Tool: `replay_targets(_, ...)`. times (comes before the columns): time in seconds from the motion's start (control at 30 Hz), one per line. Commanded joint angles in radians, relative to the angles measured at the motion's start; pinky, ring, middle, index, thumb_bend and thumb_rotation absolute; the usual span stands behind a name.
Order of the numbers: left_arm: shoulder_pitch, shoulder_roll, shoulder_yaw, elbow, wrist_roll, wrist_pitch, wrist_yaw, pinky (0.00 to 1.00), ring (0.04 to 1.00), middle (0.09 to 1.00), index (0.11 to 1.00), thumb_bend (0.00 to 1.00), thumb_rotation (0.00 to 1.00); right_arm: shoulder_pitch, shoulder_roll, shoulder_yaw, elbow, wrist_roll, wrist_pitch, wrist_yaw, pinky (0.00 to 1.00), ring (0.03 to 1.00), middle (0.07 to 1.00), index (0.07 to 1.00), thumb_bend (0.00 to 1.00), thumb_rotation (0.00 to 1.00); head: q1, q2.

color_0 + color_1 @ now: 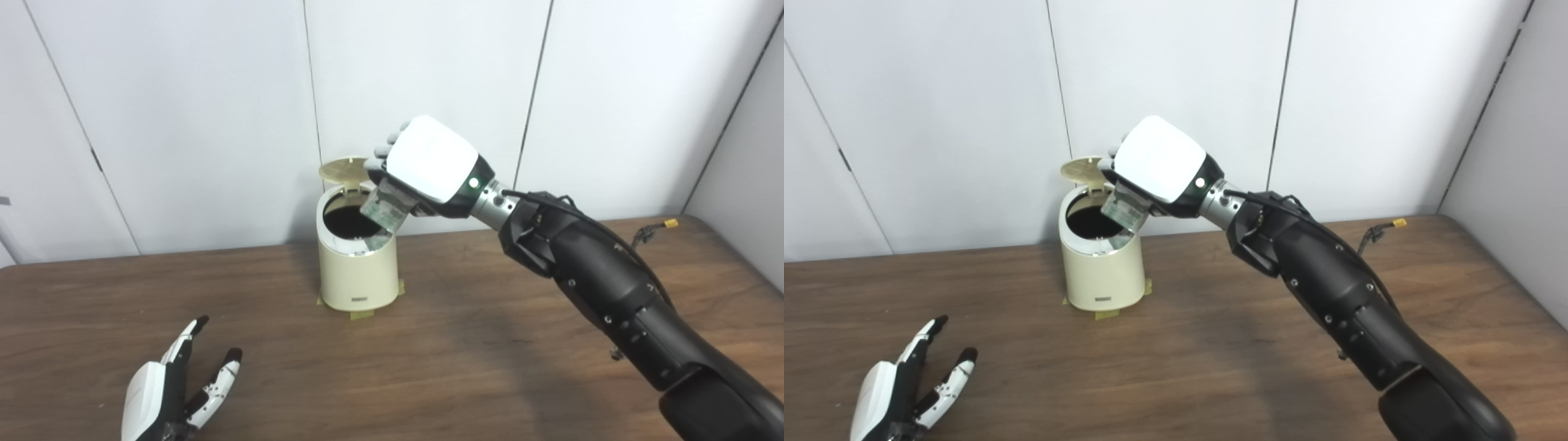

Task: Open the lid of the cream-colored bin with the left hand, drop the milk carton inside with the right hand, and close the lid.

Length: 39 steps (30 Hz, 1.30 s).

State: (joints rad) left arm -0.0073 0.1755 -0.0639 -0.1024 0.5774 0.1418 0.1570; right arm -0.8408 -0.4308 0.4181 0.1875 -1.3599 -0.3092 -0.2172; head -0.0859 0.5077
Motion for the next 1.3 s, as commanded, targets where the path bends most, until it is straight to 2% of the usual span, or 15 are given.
replay_targets(0.0, -0.006, -0.015, -0.015, 0.028, 0.018, -0.014, 0.026, 0.88, 0.914, 0.915, 0.905, 0.51, 0.70, -0.081, -0.006, -0.011, -0.005, 0.026, 0.007, -0.068, 0.28, 0.390, 0.447, 0.514, 0.52, 0.00, 0.005, -0.002)
replay_targets(0.2, -0.002, -0.022, -0.021, 0.017, 0.029, 0.001, 0.019, 0.88, 0.918, 0.917, 0.908, 0.51, 0.70, -0.080, -0.003, 0.007, 0.003, 0.027, 0.016, -0.063, 0.26, 0.391, 0.444, 0.511, 0.52, 0.00, 0.010, -0.003)
replay_targets(0.6, -0.003, -0.025, -0.024, 0.019, 0.040, 0.008, 0.025, 0.88, 0.921, 0.919, 0.910, 0.50, 0.70, -0.098, -0.002, 0.033, 0.061, 0.023, 0.018, -0.149, 0.20, 0.394, 0.452, 0.501, 0.52, 0.00, 0.018, -0.009)
replay_targets(1.03, -0.003, -0.022, -0.033, 0.015, 0.049, 0.022, 0.022, 0.89, 0.925, 0.925, 0.916, 0.50, 0.70, -0.111, 0.007, 0.043, 0.088, 0.014, 0.033, -0.199, 0.22, 0.406, 0.467, 0.497, 0.52, 0.00, 0.018, -0.013)
replay_targets(1.27, 0.000, -0.024, -0.033, 0.011, 0.050, 0.026, 0.016, 0.89, 0.927, 0.926, 0.918, 0.51, 0.70, -0.112, 0.020, 0.039, 0.114, 0.024, 0.036, -0.240, 0.20, 0.402, 0.461, 0.499, 0.52, 0.00, 0.019, -0.012)
